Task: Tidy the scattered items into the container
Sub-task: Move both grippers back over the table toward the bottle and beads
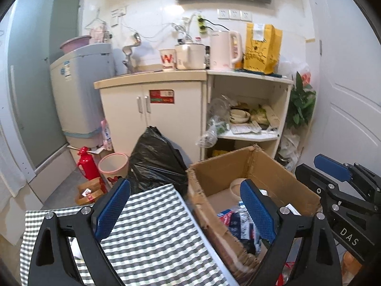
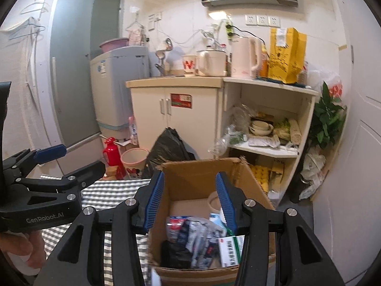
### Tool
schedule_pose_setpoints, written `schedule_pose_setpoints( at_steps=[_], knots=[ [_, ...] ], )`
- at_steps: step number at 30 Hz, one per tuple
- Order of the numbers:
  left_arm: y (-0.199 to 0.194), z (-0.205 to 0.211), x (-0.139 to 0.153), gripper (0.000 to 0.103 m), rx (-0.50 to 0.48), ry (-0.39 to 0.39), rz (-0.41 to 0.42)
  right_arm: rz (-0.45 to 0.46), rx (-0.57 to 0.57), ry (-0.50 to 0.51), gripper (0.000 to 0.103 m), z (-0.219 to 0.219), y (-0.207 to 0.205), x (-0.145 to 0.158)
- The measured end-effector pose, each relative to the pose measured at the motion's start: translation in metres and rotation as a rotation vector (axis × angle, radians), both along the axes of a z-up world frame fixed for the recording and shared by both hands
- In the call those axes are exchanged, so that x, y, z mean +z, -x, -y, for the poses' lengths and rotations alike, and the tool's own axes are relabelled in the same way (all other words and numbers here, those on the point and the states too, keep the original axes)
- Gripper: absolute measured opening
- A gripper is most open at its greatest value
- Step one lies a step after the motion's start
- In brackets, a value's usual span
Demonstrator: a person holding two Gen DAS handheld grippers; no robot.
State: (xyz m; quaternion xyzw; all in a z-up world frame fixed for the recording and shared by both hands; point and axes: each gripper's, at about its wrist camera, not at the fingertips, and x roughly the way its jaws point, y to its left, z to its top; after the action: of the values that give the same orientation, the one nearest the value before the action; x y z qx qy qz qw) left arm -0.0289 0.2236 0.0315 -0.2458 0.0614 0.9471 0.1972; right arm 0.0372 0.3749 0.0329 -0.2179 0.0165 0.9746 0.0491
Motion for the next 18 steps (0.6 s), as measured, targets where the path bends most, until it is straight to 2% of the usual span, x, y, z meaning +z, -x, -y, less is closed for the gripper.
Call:
schedule_pose_setpoints(
  at_steps=[7,13,15,17,18],
  knots=[
    [-0.011,0.033,0.014,0.097,0.051,-0.033,-0.029,-0.023,0.034,-0.016,0.049,0.024,-0.004,0.010],
    [-0.019,0.054,0.023,0.100,0.079,-0.052,-0.053,-0.046,0.034,-0.018,0.054,0.037,-0.009,0.016],
    [-0.021,0.062,0.024,0.101,0.086,-0.057,-0.055,-0.052,0.034,-0.015,0.059,0.042,-0.011,0.018],
    [-0.024,0.071,0.026,0.103,0.098,-0.055,-0.060,-0.064,0.038,-0.009,0.070,0.049,-0.012,0.020],
    [-0.025,0.075,0.026,0.103,0.104,-0.054,-0.064,-0.069,0.039,-0.008,0.071,0.052,-0.012,0.021]
  ],
)
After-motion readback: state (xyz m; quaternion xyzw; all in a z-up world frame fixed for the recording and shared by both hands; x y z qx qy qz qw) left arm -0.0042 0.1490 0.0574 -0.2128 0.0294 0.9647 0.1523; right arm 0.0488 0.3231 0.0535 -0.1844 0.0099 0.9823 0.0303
